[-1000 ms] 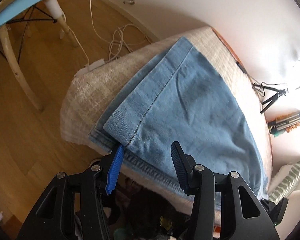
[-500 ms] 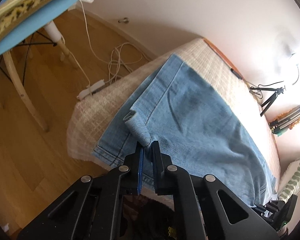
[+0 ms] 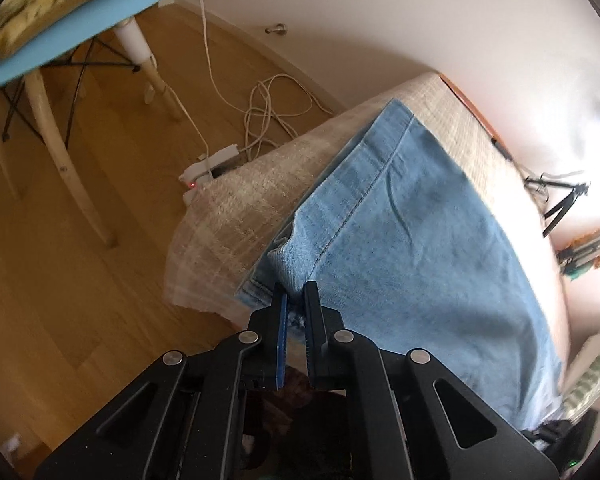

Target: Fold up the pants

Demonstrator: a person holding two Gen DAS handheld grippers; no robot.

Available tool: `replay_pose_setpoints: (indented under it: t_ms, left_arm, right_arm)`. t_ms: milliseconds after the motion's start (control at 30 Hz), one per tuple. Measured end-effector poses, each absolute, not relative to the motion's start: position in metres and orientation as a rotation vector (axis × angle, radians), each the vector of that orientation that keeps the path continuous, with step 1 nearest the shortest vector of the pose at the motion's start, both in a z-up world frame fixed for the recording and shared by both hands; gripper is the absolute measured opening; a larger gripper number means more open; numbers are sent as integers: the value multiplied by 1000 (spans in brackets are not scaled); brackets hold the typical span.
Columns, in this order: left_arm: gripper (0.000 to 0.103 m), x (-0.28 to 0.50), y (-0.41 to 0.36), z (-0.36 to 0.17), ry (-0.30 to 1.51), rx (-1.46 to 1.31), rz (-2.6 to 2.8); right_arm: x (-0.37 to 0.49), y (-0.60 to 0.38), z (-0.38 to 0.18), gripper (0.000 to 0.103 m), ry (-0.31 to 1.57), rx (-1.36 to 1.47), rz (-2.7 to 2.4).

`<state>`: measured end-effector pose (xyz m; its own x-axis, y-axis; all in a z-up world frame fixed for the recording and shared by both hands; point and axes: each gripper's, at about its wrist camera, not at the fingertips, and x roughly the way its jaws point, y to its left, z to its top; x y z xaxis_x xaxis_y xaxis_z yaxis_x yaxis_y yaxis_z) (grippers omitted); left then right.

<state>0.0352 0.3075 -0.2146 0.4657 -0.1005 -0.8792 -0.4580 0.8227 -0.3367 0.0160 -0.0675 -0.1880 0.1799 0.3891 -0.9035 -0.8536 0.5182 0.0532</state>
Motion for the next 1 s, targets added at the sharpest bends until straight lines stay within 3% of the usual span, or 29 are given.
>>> replay_pose_setpoints:
  t_ms: [200, 367, 500, 600, 633, 667, 700, 1000]
  left_arm:
    - [6, 40, 305, -194, 1034, -549, 237]
    - [6, 50, 297, -205, 1113, -460, 262]
    - [11, 51, 299, -205, 1122, -454, 284]
    - [15, 49, 298, -197, 1136, -420, 293]
    - [16, 49, 298, -193, 1139, -404, 296]
    - [16, 48, 297, -189, 1133, -388, 303]
    - [16, 47, 295, -181, 1116, -360, 312]
    - [16, 75, 188, -128, 979, -203, 57]
  right_arm:
    - [22, -81, -177, 1, 1055, -403, 958]
    - [10, -70, -190, 1, 1048, -497, 943]
    - [15, -80, -182, 1, 1065, -399, 968]
    - [9, -88, -171, 11, 1086, -376, 1025]
    - [7, -93, -168, 20, 1087, -363, 1023]
    - [6, -101, -162, 42, 1074, -332, 1013]
    - [5, -112, -155, 46, 1051, -299, 986]
    - [3, -266, -102, 46, 921, 17, 536]
